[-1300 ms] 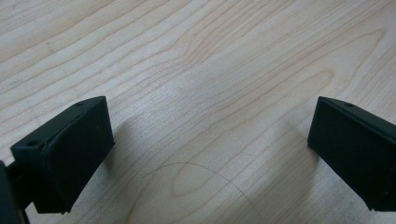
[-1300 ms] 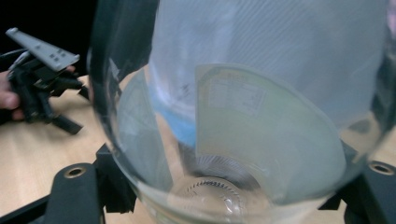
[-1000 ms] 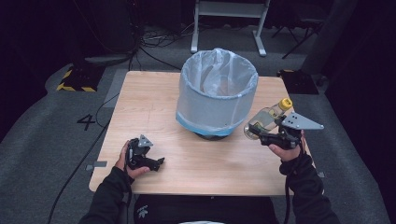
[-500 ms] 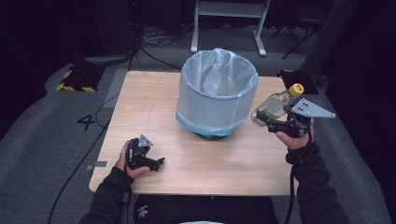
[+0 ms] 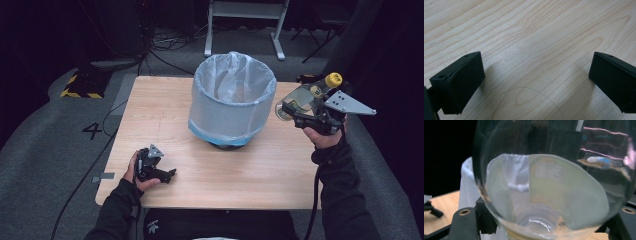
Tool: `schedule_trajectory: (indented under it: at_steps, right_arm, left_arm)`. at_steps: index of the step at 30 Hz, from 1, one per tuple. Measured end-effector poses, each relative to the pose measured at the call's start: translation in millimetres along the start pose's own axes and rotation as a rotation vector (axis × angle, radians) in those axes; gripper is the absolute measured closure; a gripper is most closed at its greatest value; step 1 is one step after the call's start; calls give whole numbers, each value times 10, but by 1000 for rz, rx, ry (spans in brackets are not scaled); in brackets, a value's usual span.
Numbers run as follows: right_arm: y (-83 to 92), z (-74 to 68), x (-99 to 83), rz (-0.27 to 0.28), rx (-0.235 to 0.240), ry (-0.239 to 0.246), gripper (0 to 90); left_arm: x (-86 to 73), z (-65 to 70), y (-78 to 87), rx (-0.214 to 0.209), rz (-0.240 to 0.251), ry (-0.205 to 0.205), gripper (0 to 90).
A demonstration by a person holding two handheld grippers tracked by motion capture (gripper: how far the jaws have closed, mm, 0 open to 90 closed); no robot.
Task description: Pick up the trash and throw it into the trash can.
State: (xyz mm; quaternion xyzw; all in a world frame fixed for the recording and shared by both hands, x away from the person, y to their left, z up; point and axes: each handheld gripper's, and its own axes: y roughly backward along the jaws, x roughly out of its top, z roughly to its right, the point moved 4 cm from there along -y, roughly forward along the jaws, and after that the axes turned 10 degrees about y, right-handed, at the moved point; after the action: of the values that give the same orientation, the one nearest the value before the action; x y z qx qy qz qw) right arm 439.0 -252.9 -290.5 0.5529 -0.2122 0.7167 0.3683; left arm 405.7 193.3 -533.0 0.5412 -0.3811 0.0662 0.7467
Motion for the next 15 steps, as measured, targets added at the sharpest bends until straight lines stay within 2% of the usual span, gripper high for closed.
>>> schedule_trajectory:
  at_steps: [15]
  right_arm:
    - [-34,55,201,20,-34,29,281]
  left_arm:
    - [0,0,0,0,0,0,3]
